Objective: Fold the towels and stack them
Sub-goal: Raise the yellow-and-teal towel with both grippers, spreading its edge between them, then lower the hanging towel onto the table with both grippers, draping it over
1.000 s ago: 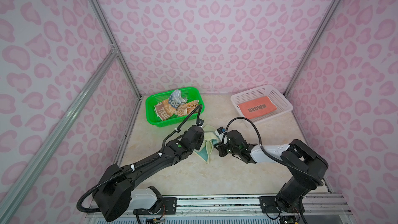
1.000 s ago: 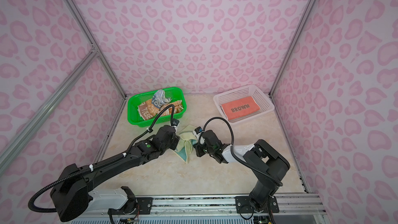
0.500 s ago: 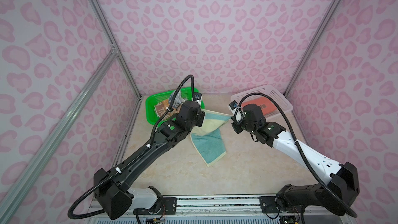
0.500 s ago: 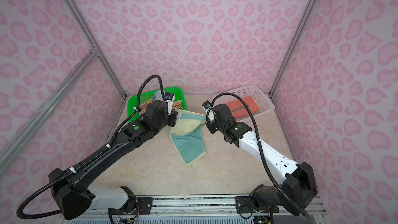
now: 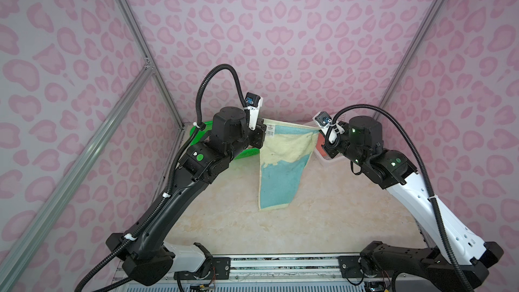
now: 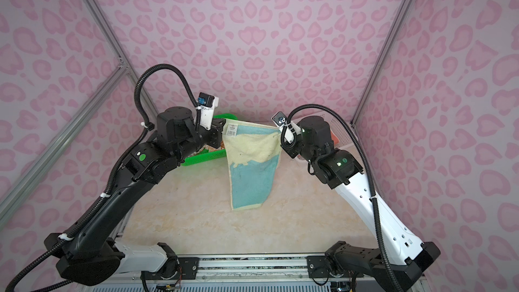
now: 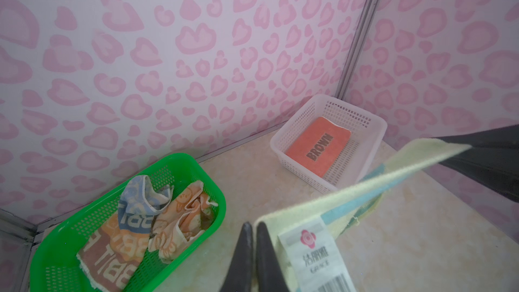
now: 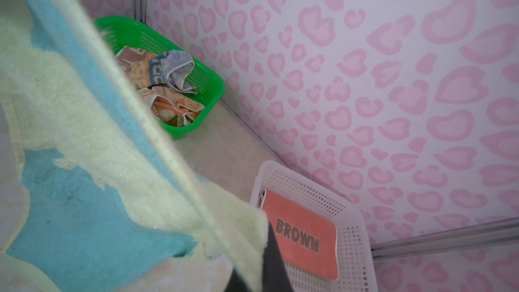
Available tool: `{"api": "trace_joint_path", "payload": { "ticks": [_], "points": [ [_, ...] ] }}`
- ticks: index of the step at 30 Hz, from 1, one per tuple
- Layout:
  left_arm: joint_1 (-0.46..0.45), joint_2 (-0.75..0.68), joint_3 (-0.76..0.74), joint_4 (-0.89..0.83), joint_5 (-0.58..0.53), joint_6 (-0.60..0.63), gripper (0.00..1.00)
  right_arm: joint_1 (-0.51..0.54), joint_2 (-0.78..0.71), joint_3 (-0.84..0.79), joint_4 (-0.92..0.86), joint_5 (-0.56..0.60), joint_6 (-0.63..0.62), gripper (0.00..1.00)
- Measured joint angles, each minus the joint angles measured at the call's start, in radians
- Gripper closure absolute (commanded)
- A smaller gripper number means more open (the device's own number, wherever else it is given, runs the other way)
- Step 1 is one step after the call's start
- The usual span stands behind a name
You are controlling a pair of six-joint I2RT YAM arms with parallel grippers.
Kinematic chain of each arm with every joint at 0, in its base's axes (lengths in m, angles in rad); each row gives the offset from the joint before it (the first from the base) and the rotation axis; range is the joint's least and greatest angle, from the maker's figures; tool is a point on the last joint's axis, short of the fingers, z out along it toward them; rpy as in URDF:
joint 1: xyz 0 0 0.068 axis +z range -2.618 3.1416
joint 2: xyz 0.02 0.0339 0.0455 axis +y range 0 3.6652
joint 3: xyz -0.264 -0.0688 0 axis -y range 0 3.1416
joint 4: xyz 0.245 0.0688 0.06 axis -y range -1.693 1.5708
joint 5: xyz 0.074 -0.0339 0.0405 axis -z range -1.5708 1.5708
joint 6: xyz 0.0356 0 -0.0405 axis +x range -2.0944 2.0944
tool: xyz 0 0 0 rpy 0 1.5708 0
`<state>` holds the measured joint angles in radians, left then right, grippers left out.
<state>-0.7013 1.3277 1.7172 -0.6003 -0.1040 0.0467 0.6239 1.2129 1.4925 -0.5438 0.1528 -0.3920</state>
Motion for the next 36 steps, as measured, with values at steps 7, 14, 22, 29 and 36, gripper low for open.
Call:
{"api": "trace_joint_path", "payload": {
  "ticks": [7,14,22,29,36],
  "points": [
    [-0.002,-0.119,0.031,-0.037,0.105,-0.024,0.97,0.033,-0.082,0.074,-0.048,-0.109,-0.089,1.0],
    [-0.004,-0.188,0.036,-0.079,0.154,-0.023,0.97,0.042,-0.205,0.0,-0.063,-0.301,-0.175,1.0],
    [-0.005,-0.164,-0.051,-0.089,0.095,-0.019,0.97,0.04,-0.259,-0.207,-0.049,-0.37,-0.193,1.0],
    [-0.005,-0.058,-0.138,-0.08,-0.035,-0.011,0.97,0.008,-0.217,-0.412,0.046,-0.373,-0.087,1.0],
    [-0.005,-0.043,-0.222,-0.073,-0.082,0.0,0.97,-0.002,-0.166,-0.586,0.198,-0.455,0.057,0.98]
  ]
}}
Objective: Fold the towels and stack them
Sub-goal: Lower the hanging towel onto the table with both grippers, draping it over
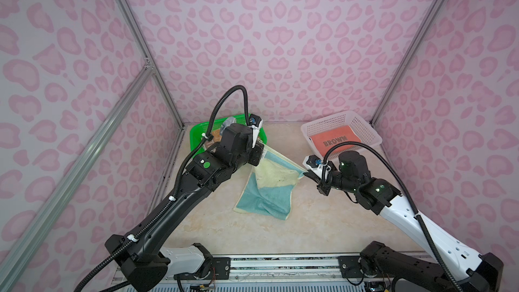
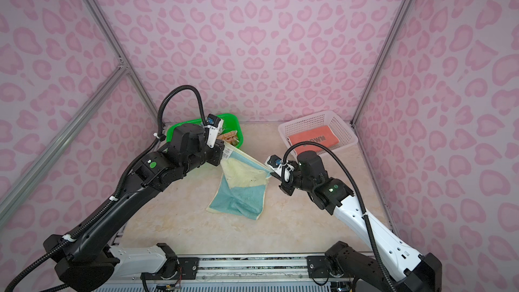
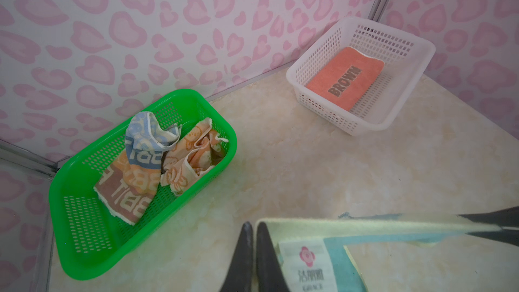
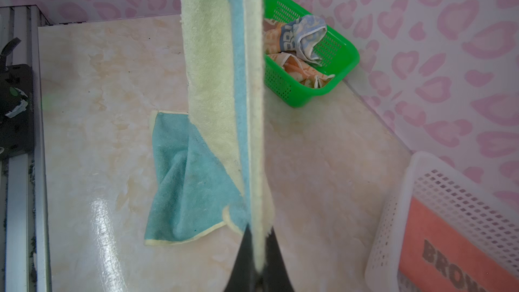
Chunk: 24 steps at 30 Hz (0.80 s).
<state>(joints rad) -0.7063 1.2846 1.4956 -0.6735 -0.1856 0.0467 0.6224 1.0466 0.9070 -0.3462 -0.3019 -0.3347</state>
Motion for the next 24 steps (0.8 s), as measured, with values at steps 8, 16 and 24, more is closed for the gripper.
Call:
{"api": "trace_joint_path", "payload": {
  "ticks": [8,16,24],
  "points": [
    [0.006,0.029,-0.161,0.075,-0.023,0.005,0.97,-0.008,0.174,-0.105,0.123,-0.049,0.213,0.99],
    [0.006,0.093,-0.248,0.122,-0.042,-0.034,0.97,-0.011,0.302,-0.168,0.214,-0.088,0.344,0.9],
    [0.017,0.102,-0.25,0.178,-0.135,-0.039,0.97,-0.014,0.38,-0.183,0.19,-0.076,0.369,0.83]
  ]
}}
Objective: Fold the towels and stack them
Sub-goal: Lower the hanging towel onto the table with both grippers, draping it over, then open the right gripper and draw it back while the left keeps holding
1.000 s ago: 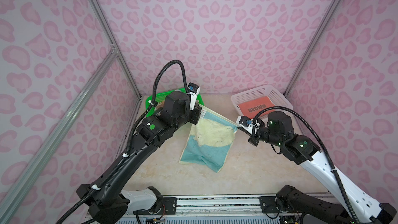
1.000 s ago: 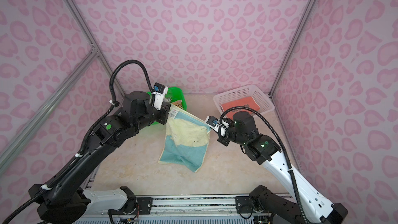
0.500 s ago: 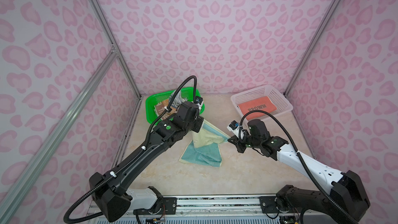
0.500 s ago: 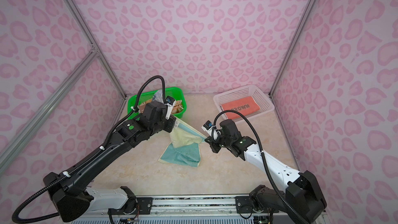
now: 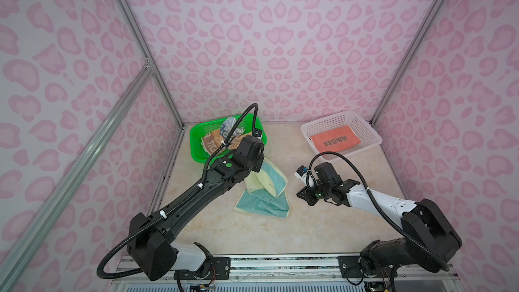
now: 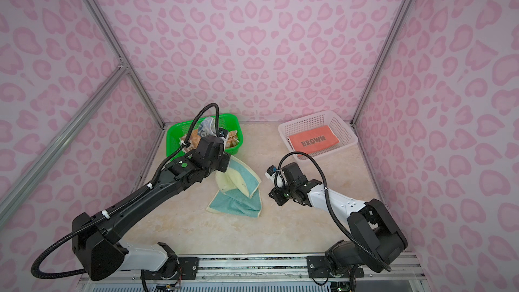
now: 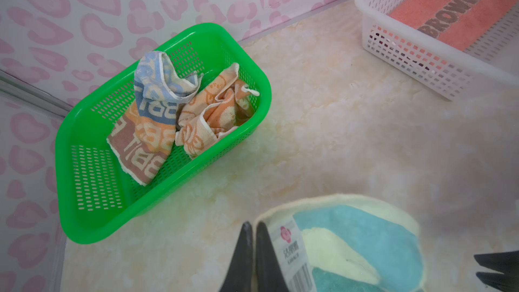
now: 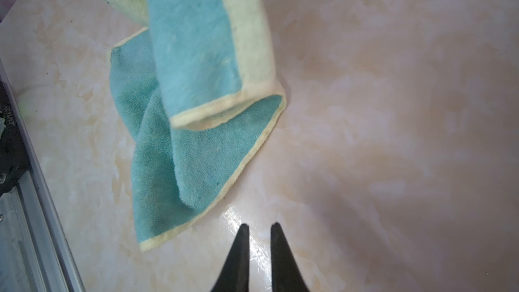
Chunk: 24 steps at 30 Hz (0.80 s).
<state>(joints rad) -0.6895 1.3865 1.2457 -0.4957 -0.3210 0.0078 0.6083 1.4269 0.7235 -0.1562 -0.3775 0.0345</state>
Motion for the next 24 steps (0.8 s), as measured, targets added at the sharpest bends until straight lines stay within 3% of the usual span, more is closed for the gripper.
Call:
{"api": "trace_joint_path", "payload": {
  "ticks": [8,17,21,24],
  "points": [
    [0.0,0.028,-0.01,0.008,0.015,-0.006,0.97,-0.004,0.047,-0.015,0.077,-0.023,0.026,0.55],
    [-0.004,0.023,-0.101,-0.014,0.065,-0.087,0.97,-0.002,0.143,0.109,0.195,-0.029,0.058,0.52],
    [-0.028,-0.035,-0.213,-0.008,0.149,-0.139,0.97,0.003,0.183,0.181,0.191,-0.022,-0.002,0.52],
    [-0.054,-0.074,-0.282,-0.006,0.19,-0.17,0.98,0.016,0.198,0.237,0.169,-0.02,-0.119,0.52]
  ]
}}
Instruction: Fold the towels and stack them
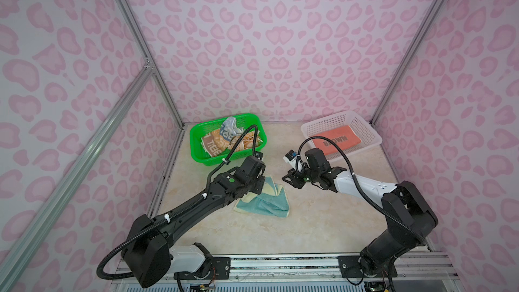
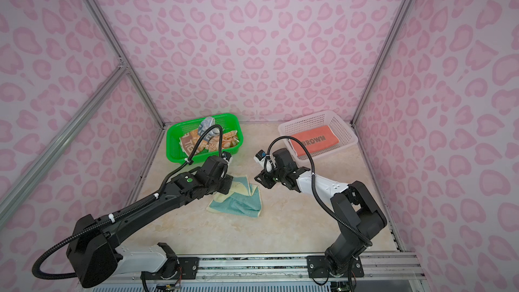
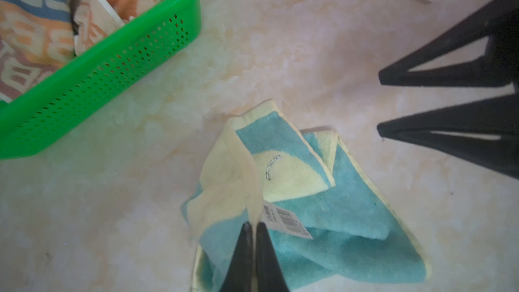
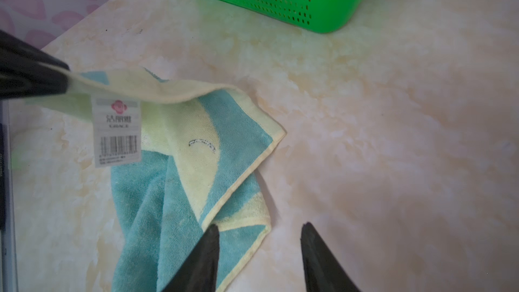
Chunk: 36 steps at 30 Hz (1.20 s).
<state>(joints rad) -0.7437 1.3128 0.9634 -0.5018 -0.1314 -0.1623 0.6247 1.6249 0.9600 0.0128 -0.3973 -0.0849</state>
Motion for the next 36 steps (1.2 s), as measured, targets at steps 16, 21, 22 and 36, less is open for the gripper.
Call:
{"api": "trace_joint_path", "payload": {
  "ticks": [16,21,22,36],
  "points": [
    [-0.11,-0.229,-0.166,0.119,0.005,0.061,0.98,-0.032,0.161,0.227,-0.124,-0.173,-0.429,0.49],
    [-0.112,-0.278,-0.123,0.101,0.02,0.113,0.98,-0.031,0.103,0.144,-0.055,-0.224,-0.582,0.48],
    [-0.112,-0.281,-0.116,0.096,0.028,0.12,0.98,-0.03,0.1,0.139,-0.047,-0.234,-0.607,0.47],
    [-0.114,-0.319,-0.074,0.051,0.077,0.176,0.98,0.017,0.206,0.258,-0.171,-0.306,-0.856,0.49]
  ]
}}
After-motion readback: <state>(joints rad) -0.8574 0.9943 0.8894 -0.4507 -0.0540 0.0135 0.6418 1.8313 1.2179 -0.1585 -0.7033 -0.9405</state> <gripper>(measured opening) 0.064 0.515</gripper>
